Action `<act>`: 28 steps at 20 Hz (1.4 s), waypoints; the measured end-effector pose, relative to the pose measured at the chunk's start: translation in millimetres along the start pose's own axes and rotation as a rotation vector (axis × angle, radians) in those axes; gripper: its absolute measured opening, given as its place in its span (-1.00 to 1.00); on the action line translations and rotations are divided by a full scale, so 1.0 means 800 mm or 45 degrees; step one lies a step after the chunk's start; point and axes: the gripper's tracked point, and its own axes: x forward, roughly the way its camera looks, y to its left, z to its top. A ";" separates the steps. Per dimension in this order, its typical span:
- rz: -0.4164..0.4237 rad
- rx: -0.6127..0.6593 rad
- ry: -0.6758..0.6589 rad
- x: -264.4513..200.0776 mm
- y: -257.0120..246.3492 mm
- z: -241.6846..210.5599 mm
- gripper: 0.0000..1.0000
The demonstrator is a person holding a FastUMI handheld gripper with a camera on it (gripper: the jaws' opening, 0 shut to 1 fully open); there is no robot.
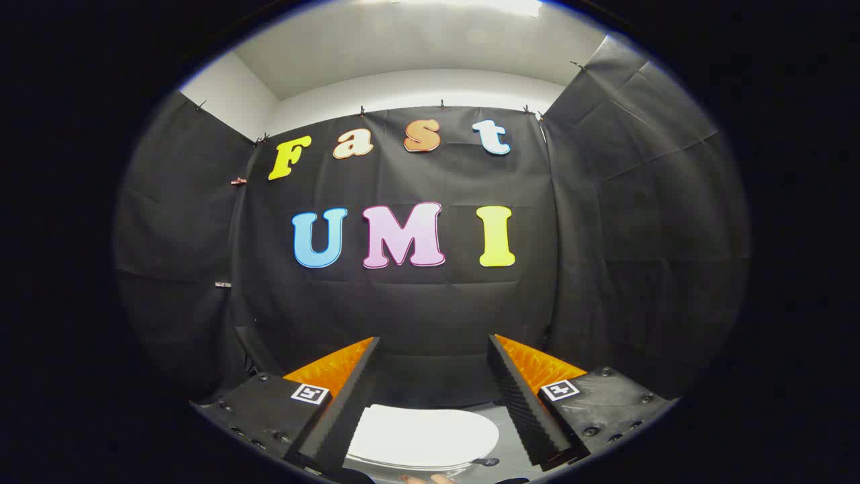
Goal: Open the toilet lid.
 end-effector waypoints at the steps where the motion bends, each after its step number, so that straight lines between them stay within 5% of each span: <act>1: 0.000 -0.002 0.002 0.002 -0.002 -0.001 0.97; 28: -0.001 -0.010 0.032 0.017 -0.001 -0.013 0.97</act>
